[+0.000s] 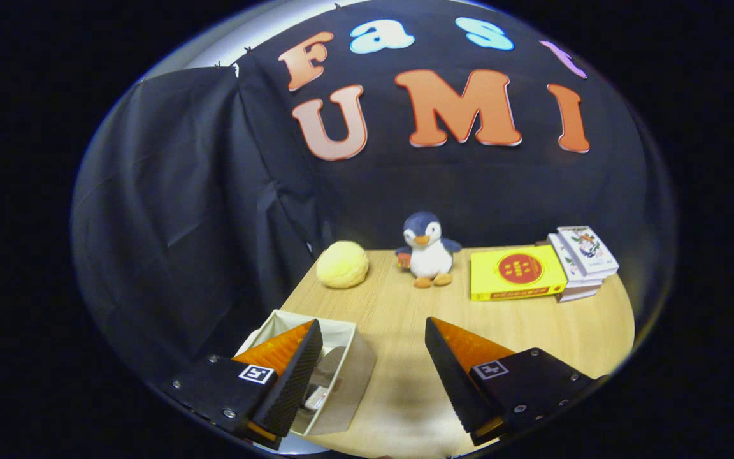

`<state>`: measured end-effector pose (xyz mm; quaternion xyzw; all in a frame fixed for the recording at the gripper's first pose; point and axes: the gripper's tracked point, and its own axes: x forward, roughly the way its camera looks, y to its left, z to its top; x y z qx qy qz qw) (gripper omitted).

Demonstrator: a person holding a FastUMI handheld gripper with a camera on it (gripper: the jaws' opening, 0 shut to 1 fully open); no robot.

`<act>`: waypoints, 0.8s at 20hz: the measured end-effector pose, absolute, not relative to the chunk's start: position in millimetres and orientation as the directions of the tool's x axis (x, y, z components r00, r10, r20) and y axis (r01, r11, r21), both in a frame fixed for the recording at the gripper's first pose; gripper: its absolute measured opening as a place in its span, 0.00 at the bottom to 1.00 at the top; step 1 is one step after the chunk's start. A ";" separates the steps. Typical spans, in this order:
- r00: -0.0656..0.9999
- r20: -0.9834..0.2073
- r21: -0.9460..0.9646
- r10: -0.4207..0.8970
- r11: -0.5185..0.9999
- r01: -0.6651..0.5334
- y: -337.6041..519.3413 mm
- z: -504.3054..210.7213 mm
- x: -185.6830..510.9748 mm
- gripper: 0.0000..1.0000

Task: Open the storage box then place both shoes into the box .Put the left shoe in first, then the right shoe, with the right side of both shoes facing outward in a uniform manner.

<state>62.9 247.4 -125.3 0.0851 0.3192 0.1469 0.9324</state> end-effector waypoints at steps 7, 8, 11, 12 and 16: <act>0.910 -0.347 0.112 0.228 0.973 -0.202 149.1 -68.5 86.6 0.98; 0.921 -0.316 0.112 0.227 0.973 -0.201 141.4 -57.4 87.0 0.98; 0.951 -0.231 0.100 0.205 0.977 -0.187 126.0 -26.4 86.2 0.98; 0.958 -0.211 0.097 0.195 0.979 -0.178 119.0 -18.9 86.7 0.98; 0.978 -0.109 0.092 0.178 0.981 -0.169 95.5 8.2 81.3 0.98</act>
